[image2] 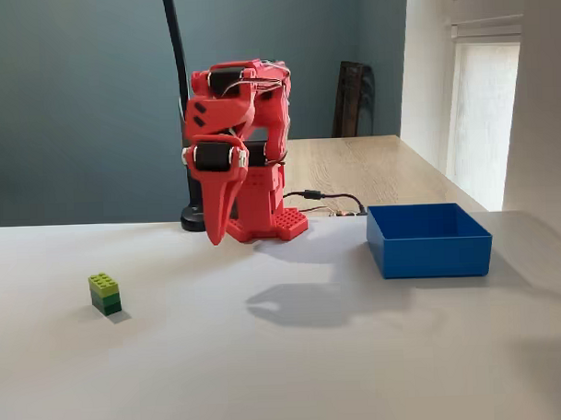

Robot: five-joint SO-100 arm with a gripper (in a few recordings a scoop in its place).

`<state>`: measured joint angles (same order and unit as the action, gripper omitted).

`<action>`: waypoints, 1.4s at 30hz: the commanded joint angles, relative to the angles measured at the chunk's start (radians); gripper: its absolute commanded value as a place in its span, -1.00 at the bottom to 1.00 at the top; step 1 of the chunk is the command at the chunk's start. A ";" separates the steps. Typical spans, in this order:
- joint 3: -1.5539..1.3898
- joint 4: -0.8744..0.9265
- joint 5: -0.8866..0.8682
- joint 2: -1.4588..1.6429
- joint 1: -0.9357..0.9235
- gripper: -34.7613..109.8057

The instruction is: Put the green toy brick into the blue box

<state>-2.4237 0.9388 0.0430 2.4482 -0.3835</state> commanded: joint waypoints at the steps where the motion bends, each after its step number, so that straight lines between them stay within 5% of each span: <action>1: 0.166 0.014 0.000 -0.101 -0.095 -0.50; 17: 0.439 0.014 0.017 -0.479 -0.339 -0.13; 42: 0.661 0.009 -0.009 -0.856 -0.433 -0.20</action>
<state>-1.8224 0.9388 0.0383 1.5815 -0.8069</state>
